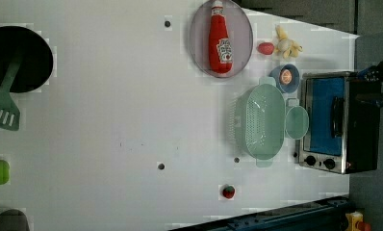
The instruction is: Drag strainer right to left.
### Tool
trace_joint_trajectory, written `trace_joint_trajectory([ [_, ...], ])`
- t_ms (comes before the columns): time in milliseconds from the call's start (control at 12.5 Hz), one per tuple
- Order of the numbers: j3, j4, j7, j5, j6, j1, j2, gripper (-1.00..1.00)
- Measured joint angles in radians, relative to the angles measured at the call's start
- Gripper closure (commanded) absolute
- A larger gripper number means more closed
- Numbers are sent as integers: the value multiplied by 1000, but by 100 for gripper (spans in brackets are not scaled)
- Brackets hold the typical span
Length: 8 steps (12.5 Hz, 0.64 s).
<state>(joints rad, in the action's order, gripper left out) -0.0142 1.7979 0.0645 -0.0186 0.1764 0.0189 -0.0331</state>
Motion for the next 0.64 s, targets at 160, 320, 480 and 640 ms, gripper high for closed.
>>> trace_joint_trajectory([
  [160, -14, 188, 28, -33, -191, -1, -214, -60],
  [320, -43, 253, 40, -23, -224, -4, -401, -99],
  [480, -46, 255, 40, -49, -170, -13, -514, -100],
  [640, -47, 280, 52, -50, -69, -11, -516, -100],
])
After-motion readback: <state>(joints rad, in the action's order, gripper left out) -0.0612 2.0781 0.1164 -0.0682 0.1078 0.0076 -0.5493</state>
